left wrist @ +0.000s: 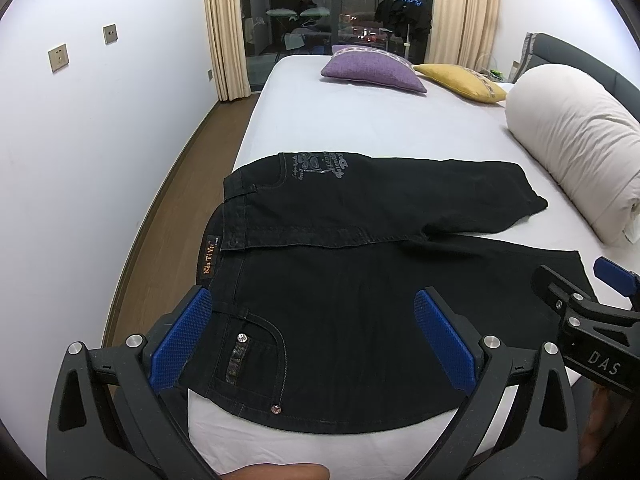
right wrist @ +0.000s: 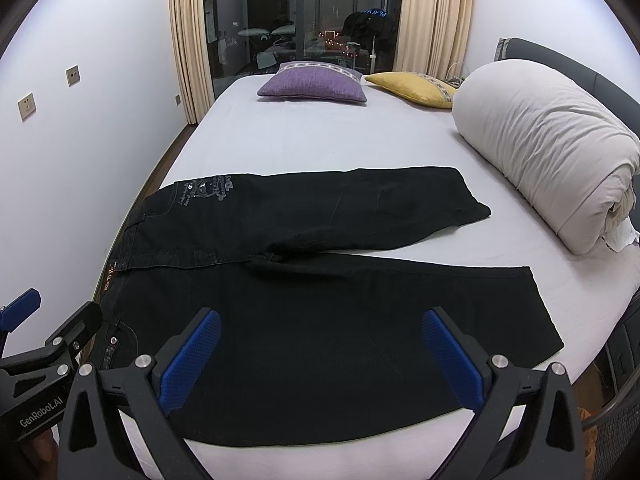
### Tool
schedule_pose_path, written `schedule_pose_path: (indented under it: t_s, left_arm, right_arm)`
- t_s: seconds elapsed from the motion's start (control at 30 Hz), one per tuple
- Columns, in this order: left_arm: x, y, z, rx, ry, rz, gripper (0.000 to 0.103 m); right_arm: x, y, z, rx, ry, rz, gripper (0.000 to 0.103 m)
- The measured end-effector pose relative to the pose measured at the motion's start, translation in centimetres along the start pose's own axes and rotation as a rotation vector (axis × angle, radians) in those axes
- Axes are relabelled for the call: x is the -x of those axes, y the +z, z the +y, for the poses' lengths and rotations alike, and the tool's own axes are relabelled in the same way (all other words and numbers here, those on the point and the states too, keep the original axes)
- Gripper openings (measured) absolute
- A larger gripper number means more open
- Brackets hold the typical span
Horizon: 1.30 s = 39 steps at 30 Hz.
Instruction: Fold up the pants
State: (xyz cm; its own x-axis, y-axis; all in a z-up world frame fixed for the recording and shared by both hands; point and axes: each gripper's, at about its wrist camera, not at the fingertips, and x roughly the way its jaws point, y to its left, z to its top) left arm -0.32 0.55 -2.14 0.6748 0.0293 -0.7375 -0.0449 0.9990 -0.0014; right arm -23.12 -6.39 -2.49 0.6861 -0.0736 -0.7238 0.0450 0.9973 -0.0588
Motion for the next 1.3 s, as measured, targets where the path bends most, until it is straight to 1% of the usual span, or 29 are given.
schedule_pose_path:
  t_s: [0.13,0.17,0.2,0.43,0.47,0.7,0.73,0.97,1.3]
  left_arm:
    - [-0.2,-0.6,0.3,0.002,0.003,0.004,0.103]
    - [0.0,0.1,-0.3,0.001,0.005,0.008,0.103]
    - [0.0,0.2,-0.5,0.001,0.006,0.010,0.103]
    - [0.0,-0.7,-0.4,0.006,0.016,0.023,0.103]
    - [-0.4,-0.1,-0.3,0.007,0.016,0.028,0.103]
    - [-0.3,-0.6,-0.3,0.007,0.017,0.035,0.103]
    - [-0.5,-0.2,-0.3,0.008,0.018,0.038,0.103]
    - [-0.8,-0.1,-0.4,0.007,0.017,0.042,0.103]
    - [-0.3,-1.1,-0.4,0.007,0.018,0.044,0.103]
  right_arm:
    - [0.1,-0.1,0.2,0.003,-0.002,0.002,0.103]
    - [0.1,-0.2,0.3,0.003,-0.003,0.003,0.103]
    - [0.0,-0.2,0.3,0.002,-0.002,0.003,0.103]
    - [0.0,-0.4,0.4,0.004,-0.002,0.007,0.103]
    - [0.0,-0.5,0.5,0.003,-0.001,0.008,0.103]
    - [0.0,-0.6,0.6,0.003,-0.001,0.008,0.103]
    - [0.0,-0.5,0.5,0.004,-0.001,0.009,0.103]
    - [0.0,-0.6,0.5,0.004,0.000,0.010,0.103]
    - [0.0,-0.6,0.6,0.004,0.000,0.012,0.103]
